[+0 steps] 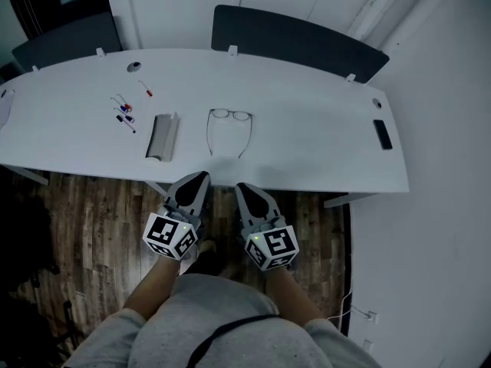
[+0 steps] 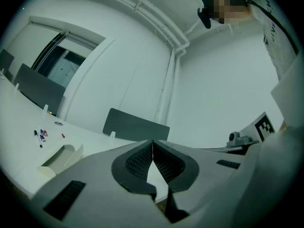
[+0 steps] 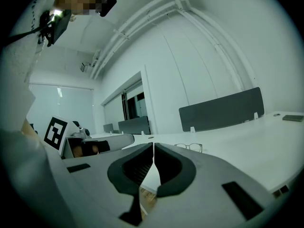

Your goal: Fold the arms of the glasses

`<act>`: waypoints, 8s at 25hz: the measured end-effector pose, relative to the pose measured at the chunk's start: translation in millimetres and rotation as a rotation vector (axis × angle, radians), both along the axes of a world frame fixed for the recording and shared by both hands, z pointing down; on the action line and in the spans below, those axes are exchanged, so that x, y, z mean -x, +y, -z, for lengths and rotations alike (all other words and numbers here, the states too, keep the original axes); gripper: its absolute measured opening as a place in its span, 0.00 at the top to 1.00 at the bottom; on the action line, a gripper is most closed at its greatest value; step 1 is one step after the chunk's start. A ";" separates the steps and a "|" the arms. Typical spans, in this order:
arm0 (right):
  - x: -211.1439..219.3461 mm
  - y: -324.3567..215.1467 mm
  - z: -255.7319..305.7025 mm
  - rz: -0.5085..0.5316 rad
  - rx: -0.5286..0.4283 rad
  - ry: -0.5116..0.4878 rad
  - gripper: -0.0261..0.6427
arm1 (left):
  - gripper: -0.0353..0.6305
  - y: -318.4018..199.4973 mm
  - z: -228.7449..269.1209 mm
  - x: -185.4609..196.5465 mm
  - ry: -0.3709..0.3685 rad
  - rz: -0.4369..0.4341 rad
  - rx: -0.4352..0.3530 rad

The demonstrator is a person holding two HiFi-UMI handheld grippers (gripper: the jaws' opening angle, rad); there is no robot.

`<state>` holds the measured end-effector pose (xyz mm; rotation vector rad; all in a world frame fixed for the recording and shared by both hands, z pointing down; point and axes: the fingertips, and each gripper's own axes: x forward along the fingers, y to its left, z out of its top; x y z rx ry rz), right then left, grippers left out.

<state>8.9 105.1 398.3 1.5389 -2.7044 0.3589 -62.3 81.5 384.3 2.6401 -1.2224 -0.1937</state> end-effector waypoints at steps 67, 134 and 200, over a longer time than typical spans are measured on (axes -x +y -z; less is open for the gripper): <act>-82.3 -213.8 -115.2 0.169 0.179 0.395 0.81 | 0.67 -206.1 -121.9 -7.2 -0.174 0.130 0.256; -55.2 -161.6 -86.0 0.580 -0.159 0.649 0.91 | 0.59 -209.5 -89.4 -9.4 -0.183 0.103 0.117; -24.0 -220.9 -146.8 0.522 -0.106 1.155 0.92 | 0.88 -192.3 -69.9 -33.5 -0.290 0.037 0.053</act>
